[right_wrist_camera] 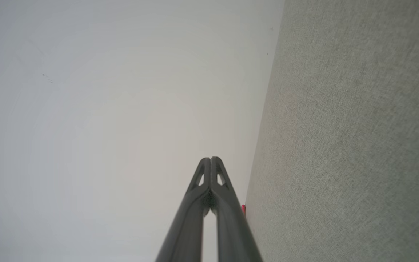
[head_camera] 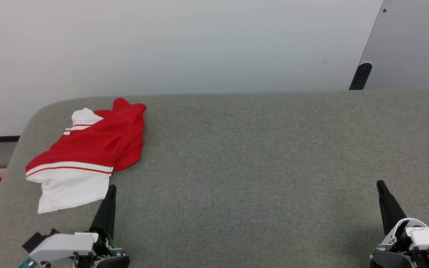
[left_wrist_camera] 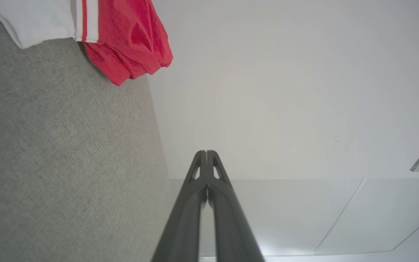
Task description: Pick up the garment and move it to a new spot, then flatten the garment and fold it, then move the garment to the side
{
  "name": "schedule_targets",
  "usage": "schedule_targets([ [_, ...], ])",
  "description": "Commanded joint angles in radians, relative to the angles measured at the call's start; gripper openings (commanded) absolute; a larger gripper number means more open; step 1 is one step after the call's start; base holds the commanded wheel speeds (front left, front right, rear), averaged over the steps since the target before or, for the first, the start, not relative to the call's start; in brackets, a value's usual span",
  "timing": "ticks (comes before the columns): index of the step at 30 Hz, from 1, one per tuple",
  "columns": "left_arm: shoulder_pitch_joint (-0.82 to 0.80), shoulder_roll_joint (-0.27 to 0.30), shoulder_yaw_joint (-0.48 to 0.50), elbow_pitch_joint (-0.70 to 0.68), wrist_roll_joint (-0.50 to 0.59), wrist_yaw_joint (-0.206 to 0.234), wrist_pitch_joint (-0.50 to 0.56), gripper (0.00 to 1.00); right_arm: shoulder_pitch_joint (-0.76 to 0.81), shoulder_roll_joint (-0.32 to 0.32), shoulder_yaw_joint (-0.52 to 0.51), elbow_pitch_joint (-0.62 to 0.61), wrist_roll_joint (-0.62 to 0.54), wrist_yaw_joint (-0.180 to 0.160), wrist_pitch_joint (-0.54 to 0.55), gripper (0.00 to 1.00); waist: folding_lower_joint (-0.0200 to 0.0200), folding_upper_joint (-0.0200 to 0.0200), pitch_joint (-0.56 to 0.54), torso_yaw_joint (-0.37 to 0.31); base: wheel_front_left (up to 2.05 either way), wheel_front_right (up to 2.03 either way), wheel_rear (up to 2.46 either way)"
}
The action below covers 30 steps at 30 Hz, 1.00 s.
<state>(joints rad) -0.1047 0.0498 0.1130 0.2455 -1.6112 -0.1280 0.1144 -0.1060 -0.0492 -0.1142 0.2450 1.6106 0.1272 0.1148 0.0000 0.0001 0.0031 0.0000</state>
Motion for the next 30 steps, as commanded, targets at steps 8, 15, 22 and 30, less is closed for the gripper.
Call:
schedule_targets([
  [8,-0.009,0.0,0.002,-0.001,-0.004,-0.005,0.001,0.0,-0.006,-0.002,0.0,0.0,0.005,0.007,0.001,0.0,0.0,-0.0001,0.0,0.0,0.0,0.0,0.0],
  [15,-0.009,0.0,0.002,-0.001,-0.004,-0.005,0.001,0.0,-0.006,-0.002,0.0,0.0,0.005,0.007,0.001,0.0,0.0,-0.0001,0.0,0.0,0.0,0.0,0.0],
  [22,-0.009,0.0,0.002,-0.001,-0.004,-0.005,0.001,0.0,-0.005,-0.002,0.0,0.0,0.005,0.007,0.001,0.0,0.0,-0.0001,0.0,0.0,0.0,0.0,0.0],
  [30,-0.009,0.0,0.002,-0.001,-0.004,-0.005,0.001,0.0,-0.005,-0.002,0.0,0.0,0.005,0.007,0.001,0.0,0.0,-0.0001,0.0,0.0,0.0,0.0,0.0],
])
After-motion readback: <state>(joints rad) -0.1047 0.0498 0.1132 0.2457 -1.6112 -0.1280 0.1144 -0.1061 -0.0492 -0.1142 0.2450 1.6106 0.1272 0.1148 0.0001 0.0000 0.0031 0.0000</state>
